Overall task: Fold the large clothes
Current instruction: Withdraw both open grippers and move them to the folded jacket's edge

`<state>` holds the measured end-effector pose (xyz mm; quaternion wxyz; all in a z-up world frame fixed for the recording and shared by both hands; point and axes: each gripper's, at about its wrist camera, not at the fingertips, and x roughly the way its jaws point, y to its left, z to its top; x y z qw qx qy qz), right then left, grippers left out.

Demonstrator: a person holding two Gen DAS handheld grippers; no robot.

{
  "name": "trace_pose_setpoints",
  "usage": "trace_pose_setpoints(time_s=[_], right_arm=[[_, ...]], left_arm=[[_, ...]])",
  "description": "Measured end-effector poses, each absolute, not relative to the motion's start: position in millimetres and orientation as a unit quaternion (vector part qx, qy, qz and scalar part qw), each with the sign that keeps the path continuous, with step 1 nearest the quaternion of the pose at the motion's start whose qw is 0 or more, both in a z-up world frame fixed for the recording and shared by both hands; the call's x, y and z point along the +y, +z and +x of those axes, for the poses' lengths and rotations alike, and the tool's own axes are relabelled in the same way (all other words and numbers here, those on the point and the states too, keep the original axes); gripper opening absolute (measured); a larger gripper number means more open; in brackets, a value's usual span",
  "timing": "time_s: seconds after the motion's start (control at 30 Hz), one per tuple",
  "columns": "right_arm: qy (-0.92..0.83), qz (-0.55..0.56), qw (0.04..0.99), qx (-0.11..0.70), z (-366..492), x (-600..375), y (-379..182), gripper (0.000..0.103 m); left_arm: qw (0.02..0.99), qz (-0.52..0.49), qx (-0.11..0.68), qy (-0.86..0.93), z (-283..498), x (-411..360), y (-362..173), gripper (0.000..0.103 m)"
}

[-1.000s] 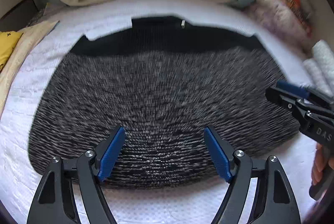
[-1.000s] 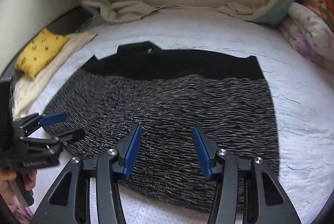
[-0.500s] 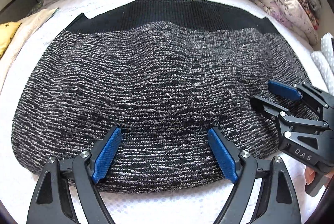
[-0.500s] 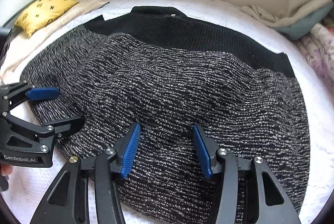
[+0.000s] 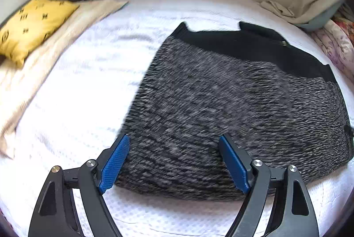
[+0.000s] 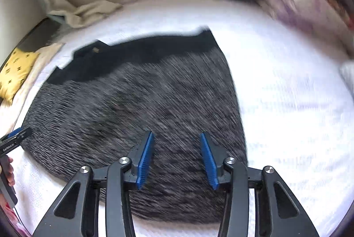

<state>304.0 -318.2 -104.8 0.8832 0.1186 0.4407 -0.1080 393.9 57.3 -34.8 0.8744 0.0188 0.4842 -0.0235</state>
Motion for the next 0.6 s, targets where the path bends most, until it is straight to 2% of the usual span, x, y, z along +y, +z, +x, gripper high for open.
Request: trace_pose_setpoints(time_s=[0.13, 0.23, 0.5, 0.6], right_arm=[[-0.118, 0.095, 0.878, 0.453, 298.4, -321.3, -117.5, 0.04], [-0.119, 0.09, 0.876, 0.459, 298.5, -326.0, -131.9, 0.041], [-0.144, 0.031, 0.889, 0.433, 294.5, -308.7, -142.6, 0.042], [-0.144, 0.04, 0.887, 0.437, 297.2, -312.2, -138.3, 0.043]], left_arm=[[0.867, 0.011, 0.498, 0.001, 394.2, 70.5, -52.5, 0.09], [0.852, -0.091, 0.515, -0.009, 396.0, 103.5, -73.5, 0.095], [0.859, -0.06, 0.509, 0.009, 399.5, 93.2, -73.9, 0.099], [0.858, -0.063, 0.51, 0.009, 402.1, 92.2, -73.5, 0.099]])
